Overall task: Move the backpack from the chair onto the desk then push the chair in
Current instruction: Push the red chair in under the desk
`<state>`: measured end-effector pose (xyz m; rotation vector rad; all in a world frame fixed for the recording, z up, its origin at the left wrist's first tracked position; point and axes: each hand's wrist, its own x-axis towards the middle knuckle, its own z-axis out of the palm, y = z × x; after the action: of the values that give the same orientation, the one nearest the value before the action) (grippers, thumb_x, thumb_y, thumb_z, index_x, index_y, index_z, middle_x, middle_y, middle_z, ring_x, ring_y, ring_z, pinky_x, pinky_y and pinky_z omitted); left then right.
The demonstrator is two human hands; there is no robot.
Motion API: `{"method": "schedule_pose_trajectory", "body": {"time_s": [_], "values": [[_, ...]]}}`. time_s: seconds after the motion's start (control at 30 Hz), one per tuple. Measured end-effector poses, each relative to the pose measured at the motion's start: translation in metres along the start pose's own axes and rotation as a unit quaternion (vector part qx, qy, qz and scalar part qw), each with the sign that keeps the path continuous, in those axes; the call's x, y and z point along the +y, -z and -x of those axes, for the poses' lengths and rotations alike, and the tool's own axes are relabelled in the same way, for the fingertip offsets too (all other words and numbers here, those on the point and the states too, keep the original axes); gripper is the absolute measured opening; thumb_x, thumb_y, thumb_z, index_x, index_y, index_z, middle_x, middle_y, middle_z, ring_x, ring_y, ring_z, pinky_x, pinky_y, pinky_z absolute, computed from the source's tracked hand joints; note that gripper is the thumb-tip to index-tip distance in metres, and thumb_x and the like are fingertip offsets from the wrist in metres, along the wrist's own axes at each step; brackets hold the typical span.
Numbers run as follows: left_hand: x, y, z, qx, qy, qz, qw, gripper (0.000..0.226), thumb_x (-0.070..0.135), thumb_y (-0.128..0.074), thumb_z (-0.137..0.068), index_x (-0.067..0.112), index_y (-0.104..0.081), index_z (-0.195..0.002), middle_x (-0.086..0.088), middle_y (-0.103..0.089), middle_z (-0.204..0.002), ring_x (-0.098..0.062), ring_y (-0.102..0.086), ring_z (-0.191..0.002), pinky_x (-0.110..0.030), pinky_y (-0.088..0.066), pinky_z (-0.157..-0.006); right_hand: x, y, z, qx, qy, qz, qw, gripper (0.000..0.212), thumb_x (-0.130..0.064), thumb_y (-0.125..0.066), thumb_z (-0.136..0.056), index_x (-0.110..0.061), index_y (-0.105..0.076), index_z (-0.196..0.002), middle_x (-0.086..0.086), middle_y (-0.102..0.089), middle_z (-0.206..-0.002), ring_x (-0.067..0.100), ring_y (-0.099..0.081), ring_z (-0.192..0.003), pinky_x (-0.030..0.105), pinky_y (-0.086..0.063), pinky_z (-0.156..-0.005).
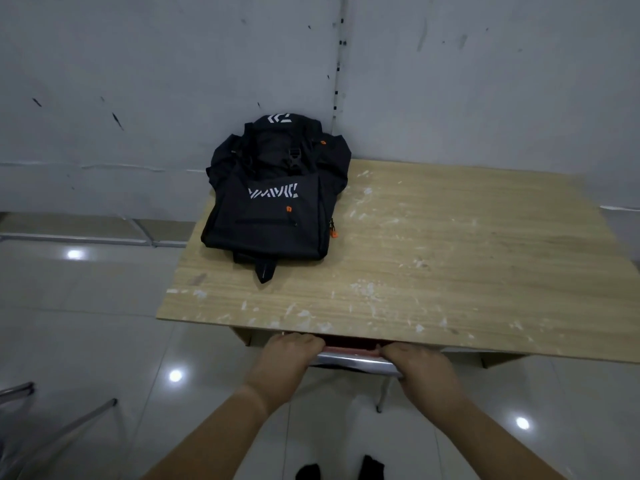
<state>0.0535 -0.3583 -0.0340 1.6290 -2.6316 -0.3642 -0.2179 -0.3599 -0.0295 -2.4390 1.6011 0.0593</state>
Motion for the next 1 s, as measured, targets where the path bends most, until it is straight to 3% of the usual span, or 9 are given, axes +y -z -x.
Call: {"method": "schedule_pose_trajectory", "body": {"time_s": [0.2,0.4,0.5,0.63,0.73,0.83,0.93,1.0], "values": [[0.000,-0.002,0.000,-0.001,0.000,-0.004,1.000,0.032,0.010,-0.071,-0.060,0.026,-0.064,-0.087,0.006,-0.070,-0.080,-0.017,-0.069,-0.072,-0.029,-0.054,-0.060,0.002,0.002,0.000,-0.008,0.005,0.020,1.000,0.050,-0.006,-0.071,-0.047,-0.032,-0.069,-0.090,-0.011,-0.072,-0.081,0.015,-0.068,-0.066,0.026,-0.047,-0.045],[0.008,0.004,0.004,-0.007,0.031,0.032,0.999,0.026,0.010,-0.059,-0.077,0.023,-0.063,-0.099,0.002,-0.070,-0.098,-0.021,-0.067,-0.089,-0.034,-0.052,-0.075,-0.010,0.001,0.004,-0.001,-0.060,0.053,0.997,0.041,-0.004,-0.078,-0.045,-0.028,-0.063,-0.075,-0.007,-0.061,-0.062,0.018,-0.061,-0.053,0.025,-0.028,-0.042],[0.018,0.006,0.007,0.005,0.070,0.041,0.997,0.024,0.011,-0.056,-0.082,0.022,-0.062,-0.103,0.000,-0.068,-0.101,-0.022,-0.064,-0.093,-0.034,-0.046,-0.076,-0.015,0.002,0.005,0.001,-0.077,0.069,0.995,0.029,-0.010,-0.078,-0.054,-0.025,-0.063,-0.074,-0.003,-0.061,-0.061,0.021,-0.060,-0.053,0.027,-0.033,-0.044],[0.027,0.012,0.010,-0.015,0.118,0.039,0.992,0.030,0.017,-0.056,-0.084,0.026,-0.057,-0.112,0.002,-0.063,-0.108,-0.021,-0.059,-0.098,-0.033,-0.043,-0.077,-0.022,0.014,0.007,-0.031,-0.113,0.020,0.993,0.023,-0.021,-0.060,-0.079,-0.027,-0.060,-0.101,-0.002,-0.067,-0.092,0.025,-0.064,-0.085,0.033,-0.047,-0.067],[0.035,0.017,0.015,-0.034,0.134,0.052,0.989,0.035,0.042,-0.056,-0.083,0.026,-0.054,-0.115,0.001,-0.059,-0.111,-0.022,-0.056,-0.102,-0.035,-0.043,-0.083,-0.027,0.024,0.018,-0.068,-0.146,-0.019,0.987,0.037,-0.034,-0.059,-0.074,-0.029,-0.057,-0.111,-0.003,-0.066,-0.102,0.023,-0.063,-0.095,0.033,-0.051,-0.074],[0.040,0.026,0.013,-0.088,0.168,0.062,0.980,0.053,0.065,-0.039,-0.089,0.023,-0.054,-0.119,-0.002,-0.059,-0.115,-0.024,-0.055,-0.108,-0.040,-0.046,-0.091,-0.023,0.044,0.022,-0.133,-0.173,-0.077,0.973,0.054,-0.046,-0.062,-0.073,-0.027,-0.055,-0.124,0.000,-0.065,-0.117,0.023,-0.062,-0.105,0.036,-0.054,-0.082],[0.045,0.052,-0.003,-0.169,0.184,0.085,0.964,0.058,0.057,-0.022,-0.098,0.020,-0.056,-0.127,-0.009,-0.060,-0.126,-0.028,-0.056,-0.115,-0.040,-0.045,-0.097,-0.012,0.078,0.019,-0.188,-0.202,-0.111,0.955,0.081,-0.060,-0.063,-0.078,-0.022,-0.041,-0.145,0.004,-0.051,-0.145,0.024,-0.053,-0.127,0.033,-0.047,-0.098],[0.050,0.076,-0.016,-0.162,0.172,0.071,0.969,0.053,0.047,-0.021,-0.102,0.017,-0.060,-0.121,-0.012,-0.062,-0.125,-0.029,-0.057,-0.114,-0.040,-0.046,-0.097,-0.001,0.102,0.013,-0.173,-0.216,-0.117,0.954,0.087,-0.068,-0.057,-0.080,-0.023,-0.033,-0.151,0.002,-0.040,-0.154,0.023,-0.044,-0.137,0.033,-0.040,-0.106]]}}
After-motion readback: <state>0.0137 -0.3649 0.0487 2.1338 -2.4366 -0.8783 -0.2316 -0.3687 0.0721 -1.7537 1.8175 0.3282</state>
